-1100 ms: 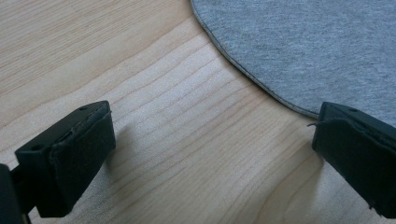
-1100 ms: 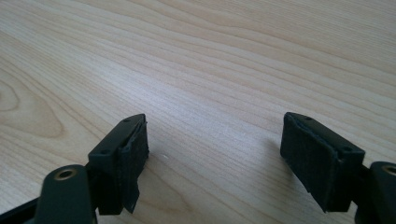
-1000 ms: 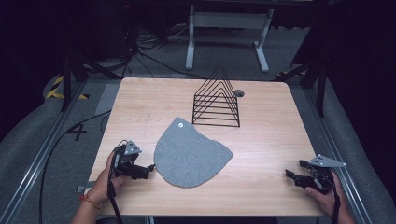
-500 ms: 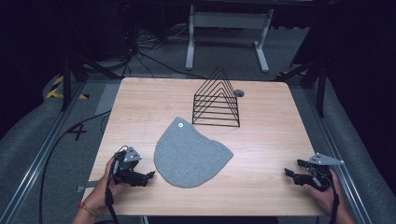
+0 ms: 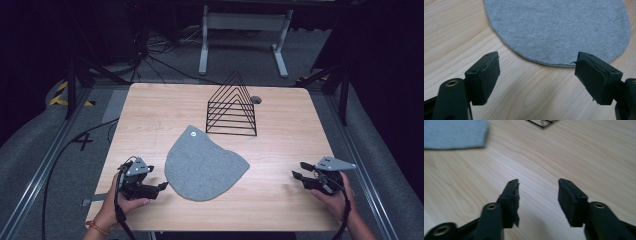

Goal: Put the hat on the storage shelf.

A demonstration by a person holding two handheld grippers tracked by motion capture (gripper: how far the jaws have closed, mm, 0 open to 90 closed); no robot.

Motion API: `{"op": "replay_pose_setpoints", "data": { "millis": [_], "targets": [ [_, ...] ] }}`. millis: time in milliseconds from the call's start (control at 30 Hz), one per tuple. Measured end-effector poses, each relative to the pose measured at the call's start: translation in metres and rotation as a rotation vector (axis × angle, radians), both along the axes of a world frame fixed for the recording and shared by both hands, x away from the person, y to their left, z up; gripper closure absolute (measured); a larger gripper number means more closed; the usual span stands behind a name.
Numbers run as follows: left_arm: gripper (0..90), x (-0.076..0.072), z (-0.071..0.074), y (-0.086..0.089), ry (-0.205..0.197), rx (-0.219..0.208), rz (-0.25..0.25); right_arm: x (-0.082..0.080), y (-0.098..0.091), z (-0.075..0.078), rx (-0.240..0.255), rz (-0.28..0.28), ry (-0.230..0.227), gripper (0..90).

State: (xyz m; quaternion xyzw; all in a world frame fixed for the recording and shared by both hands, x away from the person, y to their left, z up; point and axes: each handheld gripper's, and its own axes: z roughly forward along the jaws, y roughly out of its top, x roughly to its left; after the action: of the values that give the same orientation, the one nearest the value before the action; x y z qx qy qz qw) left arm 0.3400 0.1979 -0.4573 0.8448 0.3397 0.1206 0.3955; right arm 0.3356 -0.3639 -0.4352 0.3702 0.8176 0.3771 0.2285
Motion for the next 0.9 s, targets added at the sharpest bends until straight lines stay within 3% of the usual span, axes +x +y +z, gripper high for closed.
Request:
{"op": "replay_pose_setpoints", "data": {
  "millis": [33, 133, 167, 233, 267, 400, 433, 533, 667, 800, 900],
  "targets": [
    [22.0, -0.001, 0.001, -0.010, 0.004, 0.028, -0.012, 0.006, 0.021, 0.003, -0.013, 0.072, 0.003, 61.6],
    [22.6, -0.002, 0.001, -0.021, -0.005, 0.059, -0.011, 0.015, 0.046, 0.006, -0.019, 0.147, 0.008, 68.5],
    [22.8, -0.003, 0.001, -0.028, -0.022, 0.070, -0.023, 0.019, 0.058, 0.006, -0.017, 0.179, 0.009, 72.6],
    [24.5, -0.004, 0.000, -0.038, -0.015, 0.065, -0.020, 0.028, 0.086, 0.006, -0.009, 0.246, 0.019, 76.4],
    [24.1, -0.004, -0.002, -0.045, -0.023, 0.096, -0.042, 0.033, 0.108, 0.005, -0.001, 0.288, 0.023, 78.6],
    [25.3, -0.001, -0.006, -0.047, -0.020, 0.105, -0.049, 0.042, 0.145, -0.004, -0.044, 0.352, 0.023, 79.6],
    [25.3, -0.001, -0.009, -0.048, -0.006, 0.094, -0.038, 0.042, 0.145, -0.004, -0.044, 0.352, 0.023, 79.6],
    [21.1, 0.001, -0.014, -0.048, -0.010, 0.131, -0.045, 0.050, 0.156, -0.016, -0.069, 0.357, 0.054, 79.5],
    [19.9, 0.003, -0.016, -0.045, 0.009, 0.118, -0.045, 0.052, 0.156, -0.019, -0.086, 0.359, 0.067, 78.6],
    [16.9, 0.006, -0.017, -0.042, 0.014, 0.108, -0.043, 0.054, 0.154, -0.025, -0.086, 0.354, 0.092, 78.6],
    [16.5, 0.007, -0.018, -0.042, 0.019, 0.103, -0.049, 0.054, 0.150, -0.026, -0.051, 0.356, 0.113, 78.6]
  ]
}}
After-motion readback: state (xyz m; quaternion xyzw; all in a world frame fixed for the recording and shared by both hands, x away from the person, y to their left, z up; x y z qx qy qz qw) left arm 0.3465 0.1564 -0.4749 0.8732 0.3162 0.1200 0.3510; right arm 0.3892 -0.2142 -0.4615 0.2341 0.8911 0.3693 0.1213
